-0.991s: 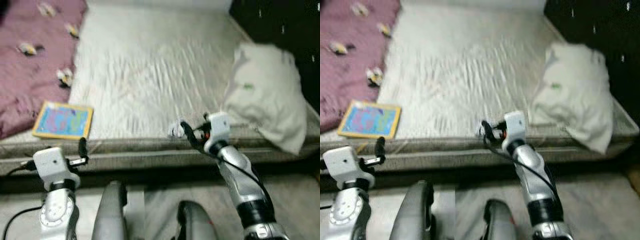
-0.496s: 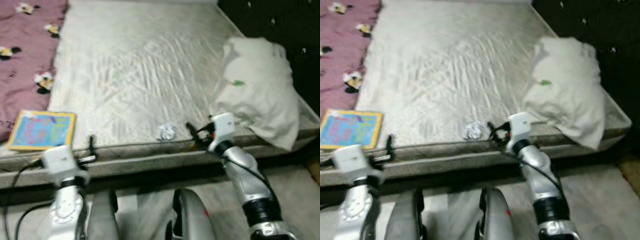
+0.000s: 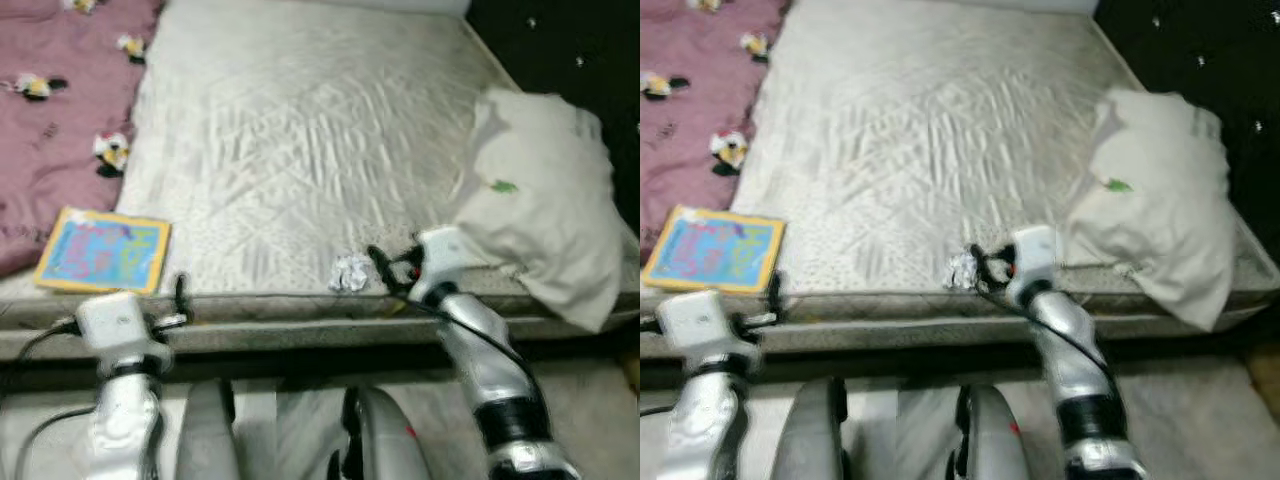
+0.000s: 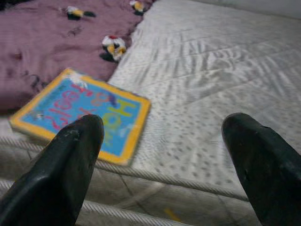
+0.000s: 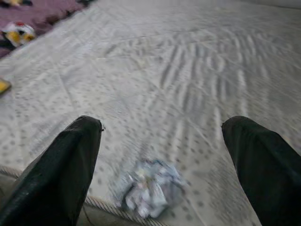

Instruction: Clean up the room

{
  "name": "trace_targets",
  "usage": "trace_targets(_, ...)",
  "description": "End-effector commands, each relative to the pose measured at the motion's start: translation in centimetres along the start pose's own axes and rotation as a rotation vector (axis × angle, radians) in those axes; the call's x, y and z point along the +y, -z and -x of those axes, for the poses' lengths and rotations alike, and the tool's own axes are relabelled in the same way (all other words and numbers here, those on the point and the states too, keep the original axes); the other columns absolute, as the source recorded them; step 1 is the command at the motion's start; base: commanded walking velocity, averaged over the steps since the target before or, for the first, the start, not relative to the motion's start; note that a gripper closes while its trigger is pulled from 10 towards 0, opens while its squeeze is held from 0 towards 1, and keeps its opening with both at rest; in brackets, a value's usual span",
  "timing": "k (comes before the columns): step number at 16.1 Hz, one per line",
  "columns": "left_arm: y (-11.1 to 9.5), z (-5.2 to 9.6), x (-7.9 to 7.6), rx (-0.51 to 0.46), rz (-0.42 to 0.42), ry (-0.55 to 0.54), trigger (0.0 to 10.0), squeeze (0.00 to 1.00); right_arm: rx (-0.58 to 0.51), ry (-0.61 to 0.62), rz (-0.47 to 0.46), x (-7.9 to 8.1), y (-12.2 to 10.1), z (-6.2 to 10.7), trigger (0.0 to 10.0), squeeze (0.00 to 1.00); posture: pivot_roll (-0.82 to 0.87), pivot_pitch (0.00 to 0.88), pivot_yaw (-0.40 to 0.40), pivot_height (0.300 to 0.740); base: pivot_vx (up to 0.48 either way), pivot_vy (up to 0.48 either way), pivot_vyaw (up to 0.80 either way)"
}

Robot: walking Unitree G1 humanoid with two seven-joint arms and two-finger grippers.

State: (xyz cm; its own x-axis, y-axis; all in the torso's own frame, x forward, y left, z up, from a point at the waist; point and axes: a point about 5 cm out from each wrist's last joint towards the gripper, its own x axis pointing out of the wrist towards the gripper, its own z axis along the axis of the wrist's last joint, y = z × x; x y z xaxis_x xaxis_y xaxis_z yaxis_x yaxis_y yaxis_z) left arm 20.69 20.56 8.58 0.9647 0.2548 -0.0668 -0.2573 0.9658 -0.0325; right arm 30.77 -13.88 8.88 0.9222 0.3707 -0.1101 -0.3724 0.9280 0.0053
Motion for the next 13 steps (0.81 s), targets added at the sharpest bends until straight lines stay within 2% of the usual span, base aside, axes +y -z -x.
trace_targets(1, -0.2, -0.1, -1.0, -0.006, 0.026, 0.027, 10.0, 0.0, 0.019, 0.043, 0.01, -1.4, 0.3, 0.6, 10.0, 0.0, 0.01, 0.099, -0.104, 0.598, 0.364, 0.0, 0.0)
trace_targets(3, 0.0, -0.1, -0.9, 0.005, 0.02, 0.014, 10.0, 0.0, 0.021, 0.041, 0.01, -1.3, 0.3, 0.6, 10.0, 0.0, 0.01, 0.1, -0.105, 0.598, 0.309, 0.0, 0.0)
trace_targets(8, 0.1, -0.4, -1.0, 0.018, 0.003, 0.003, 10.0, 0.0, 0.027, 0.038, 0.005, -1.2, 0.4, 0.3, 10.0, 0.0, 0.02, 0.096, -0.103, 0.598, 0.0, 0.0, 0.0)
trace_targets(10, 0.3, -0.3, -0.7, 0.062, -0.028, -0.01, 10.0, 0.0, 0.04, 0.042, -0.023, -1.1, 0.4, -0.2, 10.0, 0.0, 0.04, 0.106, -0.103, 0.598, 0.0, 0.0, 0.0)
trace_targets(11, 0.4, 0.1, 0.1, 0.105, -0.069, -0.024, 10.0, 0.0, 0.058, 0.016, -0.038, -0.7, 0.4, -0.9, 10.0, 0.0, 0.05, 0.119, -0.1, 0.598, 0.0, 0.0, 0.0)
trace_targets(13, 0.1, 2.1, 1.8, 0.13, -0.087, -0.059, 10.0, 0.0, 0.108, -0.013, -0.025, -0.1, 0.5, -2.0, 10.0, 0.0, 0.09, 0.193, -0.098, 0.598, 0.0, 0.0, 0.0)
